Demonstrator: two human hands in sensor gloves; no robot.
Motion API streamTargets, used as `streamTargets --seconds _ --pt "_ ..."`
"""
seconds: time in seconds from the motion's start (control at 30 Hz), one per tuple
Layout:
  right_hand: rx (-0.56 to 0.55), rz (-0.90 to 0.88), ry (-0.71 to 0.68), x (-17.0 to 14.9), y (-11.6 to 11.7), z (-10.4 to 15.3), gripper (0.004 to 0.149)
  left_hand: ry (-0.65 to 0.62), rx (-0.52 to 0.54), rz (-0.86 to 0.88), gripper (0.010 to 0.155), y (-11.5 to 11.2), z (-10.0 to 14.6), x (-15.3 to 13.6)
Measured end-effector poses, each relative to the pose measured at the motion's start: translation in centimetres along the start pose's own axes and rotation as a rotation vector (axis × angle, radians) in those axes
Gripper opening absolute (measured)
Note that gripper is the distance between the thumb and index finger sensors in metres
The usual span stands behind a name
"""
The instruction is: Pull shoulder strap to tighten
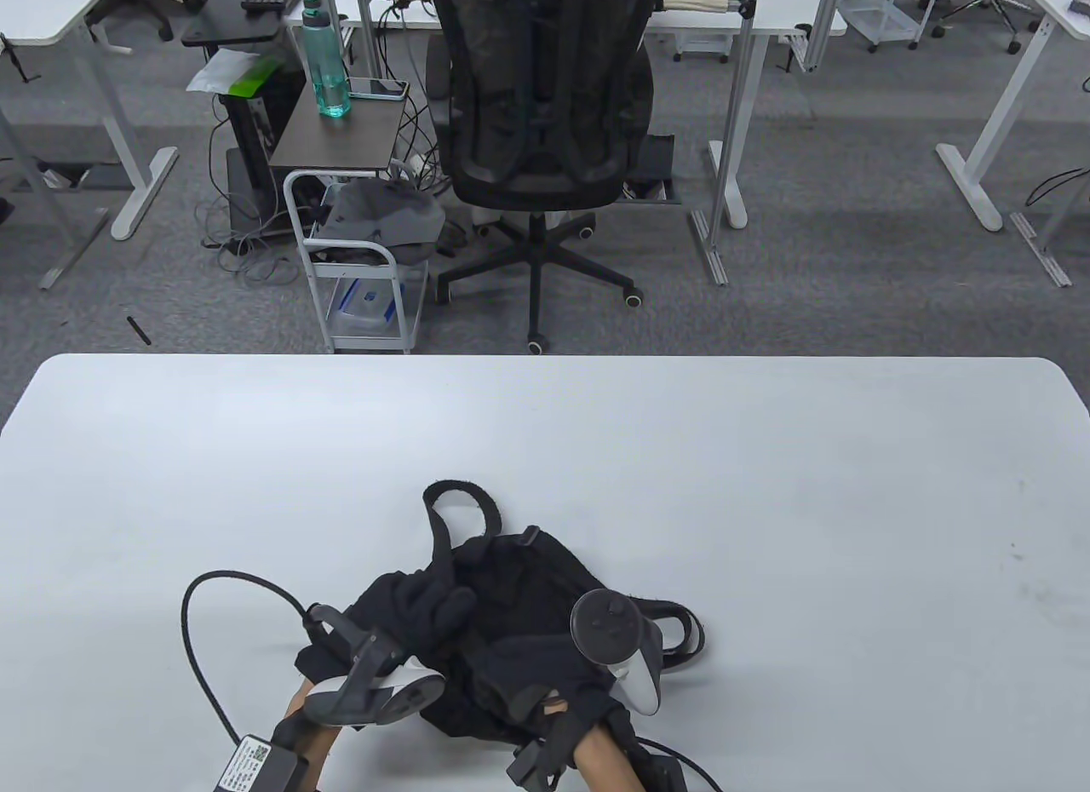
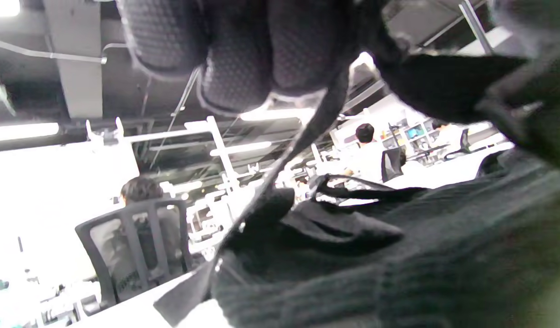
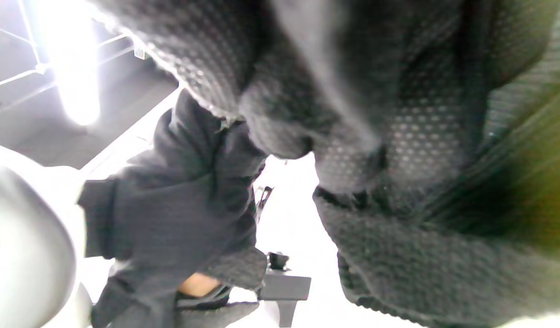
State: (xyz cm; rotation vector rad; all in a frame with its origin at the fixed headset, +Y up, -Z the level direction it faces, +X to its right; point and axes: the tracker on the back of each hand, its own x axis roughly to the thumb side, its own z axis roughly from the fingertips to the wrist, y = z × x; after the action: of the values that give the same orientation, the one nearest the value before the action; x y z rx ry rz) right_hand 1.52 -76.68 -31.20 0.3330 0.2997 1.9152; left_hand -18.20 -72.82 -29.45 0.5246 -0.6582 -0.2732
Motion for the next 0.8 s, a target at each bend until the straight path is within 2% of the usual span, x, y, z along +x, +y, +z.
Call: streamTargets --seconds 0.1,0.2,0.3,0.43,0.63,0.8 --pt "-0.008 -0.003 0.003 -0.2 -0.1 0.0 0.047 -0.027 0.026 0.046 0.064 0.7 0.1 0.7" --pt "0.005 -0.010 0.002 -0.3 0.2 -0.1 0.042 -0.062 0.056 0.064 0.064 1.1 0.0 1.7" --pt "0.005 -0.018 0.003 -0.1 0.3 0.0 0.036 -0.094 0.038 0.012 0.064 0.7 -0.1 2.3" --pt "0.027 0.000 0.013 -0.1 0.5 -0.1 0.036 -0.087 0.013 0.054 0.065 -0.3 -0.1 1.9" --pt "0.045 0.004 0.016 -0.1 0.4 -0.1 0.036 0.005 -0.037 0.056 0.065 -1.3 -0.2 -0.2" --pt "0.023 0.032 0.024 -0.2 0.4 0.0 0.037 -0.011 -0.015 -0.002 0.064 -0.4 0.0 0.5"
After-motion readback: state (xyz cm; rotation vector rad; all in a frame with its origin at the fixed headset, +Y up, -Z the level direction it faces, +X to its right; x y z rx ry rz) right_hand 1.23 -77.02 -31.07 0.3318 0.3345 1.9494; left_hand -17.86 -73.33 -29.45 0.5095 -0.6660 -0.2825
